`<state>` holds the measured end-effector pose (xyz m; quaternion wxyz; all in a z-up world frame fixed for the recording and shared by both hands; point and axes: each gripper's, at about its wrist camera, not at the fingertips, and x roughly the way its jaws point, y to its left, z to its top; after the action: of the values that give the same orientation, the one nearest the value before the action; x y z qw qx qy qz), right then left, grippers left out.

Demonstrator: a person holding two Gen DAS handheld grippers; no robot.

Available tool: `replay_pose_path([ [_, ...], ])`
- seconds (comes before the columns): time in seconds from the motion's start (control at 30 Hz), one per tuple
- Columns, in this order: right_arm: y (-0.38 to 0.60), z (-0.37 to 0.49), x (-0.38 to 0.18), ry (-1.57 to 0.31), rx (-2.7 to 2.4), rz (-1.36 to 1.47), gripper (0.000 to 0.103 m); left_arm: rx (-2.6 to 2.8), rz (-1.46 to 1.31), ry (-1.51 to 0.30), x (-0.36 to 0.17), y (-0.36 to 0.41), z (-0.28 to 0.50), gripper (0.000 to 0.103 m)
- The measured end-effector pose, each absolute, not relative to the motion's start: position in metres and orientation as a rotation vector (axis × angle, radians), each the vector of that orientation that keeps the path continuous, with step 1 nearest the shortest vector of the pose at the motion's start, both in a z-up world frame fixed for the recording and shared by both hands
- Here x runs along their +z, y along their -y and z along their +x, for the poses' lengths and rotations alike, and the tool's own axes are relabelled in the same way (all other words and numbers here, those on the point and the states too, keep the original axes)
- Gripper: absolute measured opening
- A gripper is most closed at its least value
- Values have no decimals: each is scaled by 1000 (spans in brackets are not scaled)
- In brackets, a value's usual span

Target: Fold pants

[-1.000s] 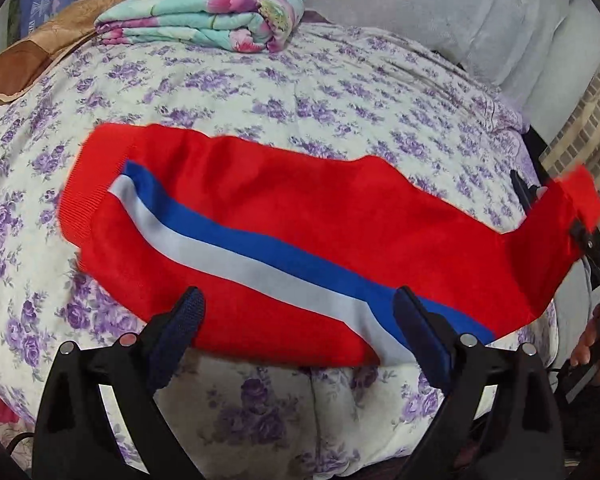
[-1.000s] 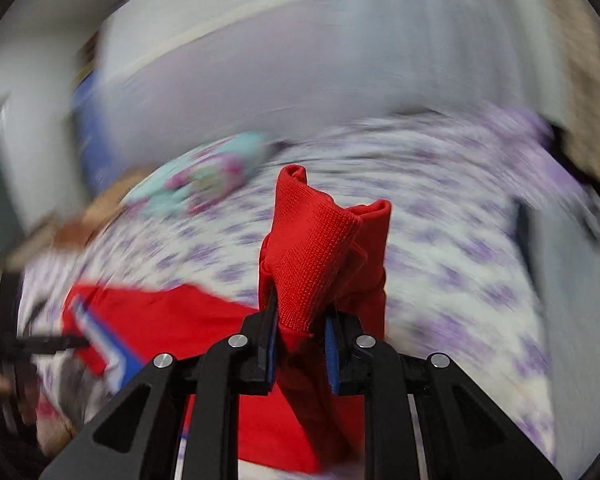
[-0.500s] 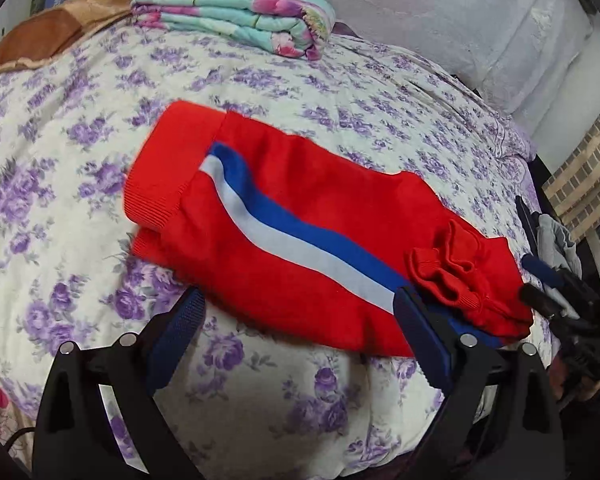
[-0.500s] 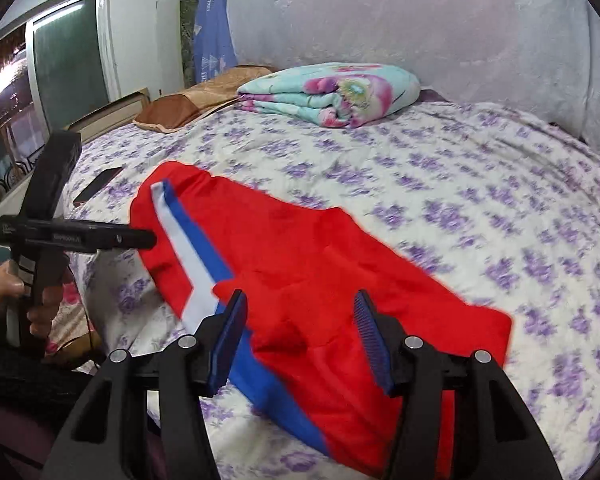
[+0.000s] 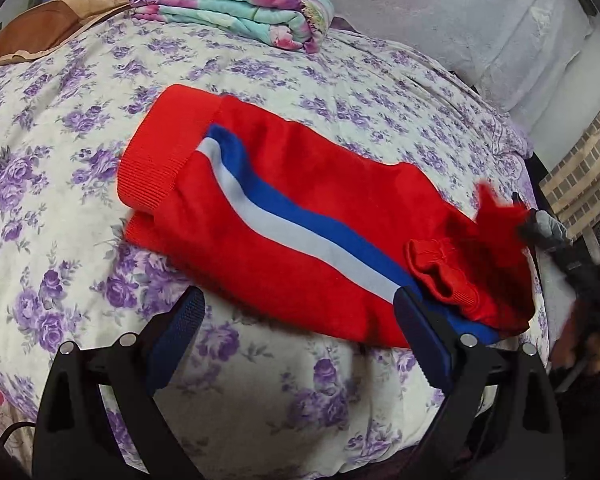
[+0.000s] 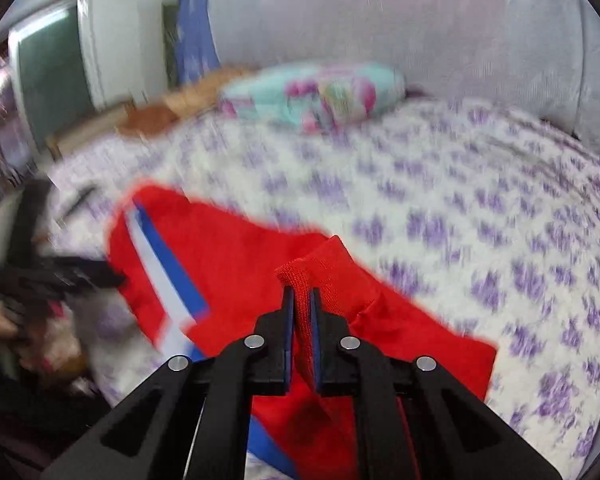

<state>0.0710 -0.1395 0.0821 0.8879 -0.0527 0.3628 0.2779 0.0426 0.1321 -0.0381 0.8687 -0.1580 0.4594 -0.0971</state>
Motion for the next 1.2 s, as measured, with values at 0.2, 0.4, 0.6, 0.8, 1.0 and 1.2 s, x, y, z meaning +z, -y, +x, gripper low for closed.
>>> replay_pose_path([
  [0.2,80,53,54,-821,723,-259,8,-215,-327,-965,-38,-126,42,93],
  [0.4,66,42,17,-863,735,-340,14,-201,-330,-968,-39,-130,39,93],
  [0.6,74,29,38,-762,701,-409,44,-207,-328,-973,-40,-127,40,93],
  [0.8,57,32,9,-763,675,-563,46,-201,-334,-973,-41,-128,40,93],
  [1.0,65,45,14,-729,551,-535,14,-196,-337,-971,-40,-132,36,93],
  [1.2,98,55,56,-634,408,-407,14,-185,-356,-971,-42,-140,36,93],
])
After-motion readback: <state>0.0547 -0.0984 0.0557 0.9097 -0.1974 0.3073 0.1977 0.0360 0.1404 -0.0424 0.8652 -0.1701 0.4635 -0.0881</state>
